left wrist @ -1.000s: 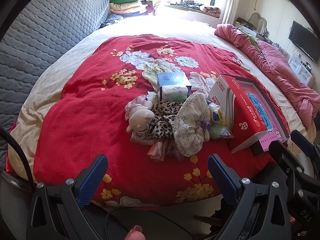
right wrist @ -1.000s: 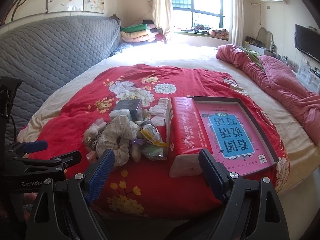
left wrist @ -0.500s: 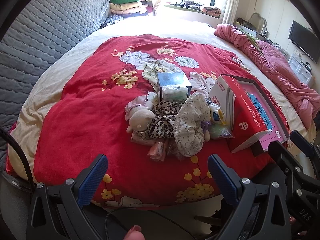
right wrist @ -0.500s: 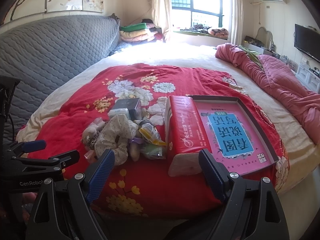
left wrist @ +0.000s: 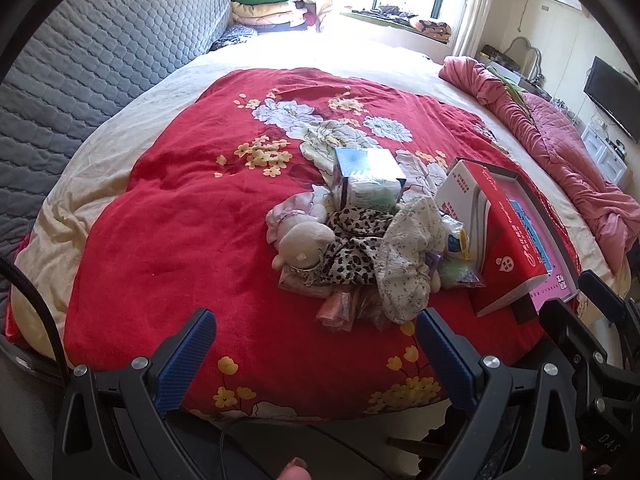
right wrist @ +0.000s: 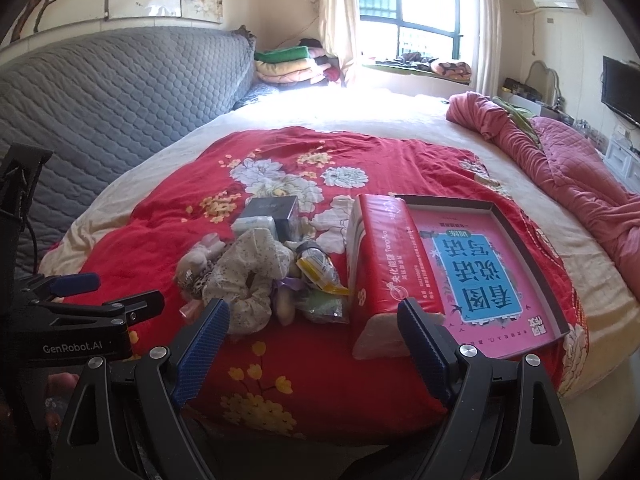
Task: Organize soft objects
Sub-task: 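Grasp the cream plush bunny with the left tool while the right tool grasps the floral scrunchie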
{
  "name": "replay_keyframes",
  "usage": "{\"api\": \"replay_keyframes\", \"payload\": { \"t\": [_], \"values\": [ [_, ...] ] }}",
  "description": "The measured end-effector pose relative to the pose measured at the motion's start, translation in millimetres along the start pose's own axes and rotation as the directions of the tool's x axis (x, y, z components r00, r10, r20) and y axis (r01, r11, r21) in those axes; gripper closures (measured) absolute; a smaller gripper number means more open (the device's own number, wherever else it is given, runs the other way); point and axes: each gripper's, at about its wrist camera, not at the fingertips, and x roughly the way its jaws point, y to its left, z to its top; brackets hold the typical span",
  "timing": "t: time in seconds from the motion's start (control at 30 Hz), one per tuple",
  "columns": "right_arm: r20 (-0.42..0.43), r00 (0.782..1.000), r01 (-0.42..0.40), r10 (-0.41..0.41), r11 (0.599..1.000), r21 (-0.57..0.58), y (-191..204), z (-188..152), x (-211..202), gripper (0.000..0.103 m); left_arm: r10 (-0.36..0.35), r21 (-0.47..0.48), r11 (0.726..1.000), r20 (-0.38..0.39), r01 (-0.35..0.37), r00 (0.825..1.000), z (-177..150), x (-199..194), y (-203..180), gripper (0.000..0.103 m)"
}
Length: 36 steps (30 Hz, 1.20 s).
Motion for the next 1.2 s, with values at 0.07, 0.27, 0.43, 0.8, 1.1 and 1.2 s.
{"api": "replay_keyframes", "payload": {
  "t": [0.07, 0.27, 0.43, 0.8, 1.1, 1.2],
  "values": [
    [-0.007, 1.000, -0.030, 0.030, 1.000, -0.010, 6, 1, 8, 0.016, -0.005, -0.035, 0.999, -0.017, 0.004, 1.000, 2, 8, 12, 0.003],
    [-0.041, 0.996, -0.079, 0.077, 0.994, -0.073, 31, 2, 41, 0.016, -0.022, -0.123, 0.992, -0.074, 0.013, 0.997, 9, 36, 42, 0.003],
    [-0.087, 0.993, -0.090, 0.082, 0.992, -0.093, 41, 1, 71, 0.016, -0.063, -0.148, 0.988, -0.106, 0.047, 0.992, 28, 62, 51, 0.003],
    [-0.091, 0.994, -0.078, 0.065, 0.987, -0.142, 56, -1, 104, 0.016, -0.199, -0.290, 0.946, -0.162, 0.146, 0.966, 62, 121, 64, 0.018],
    [-0.124, 0.985, -0.130, 0.119, 0.988, -0.083, 50, 13, 133, 0.038, -0.276, -0.334, 0.921, -0.194, 0.201, 0.941, 63, 141, 64, 0.027],
    [-0.136, 0.982, -0.141, 0.130, 0.987, -0.078, 46, 15, 139, 0.067, -0.300, -0.342, 0.914, -0.208, 0.218, 0.931, 64, 150, 61, 0.033]
  ]
}}
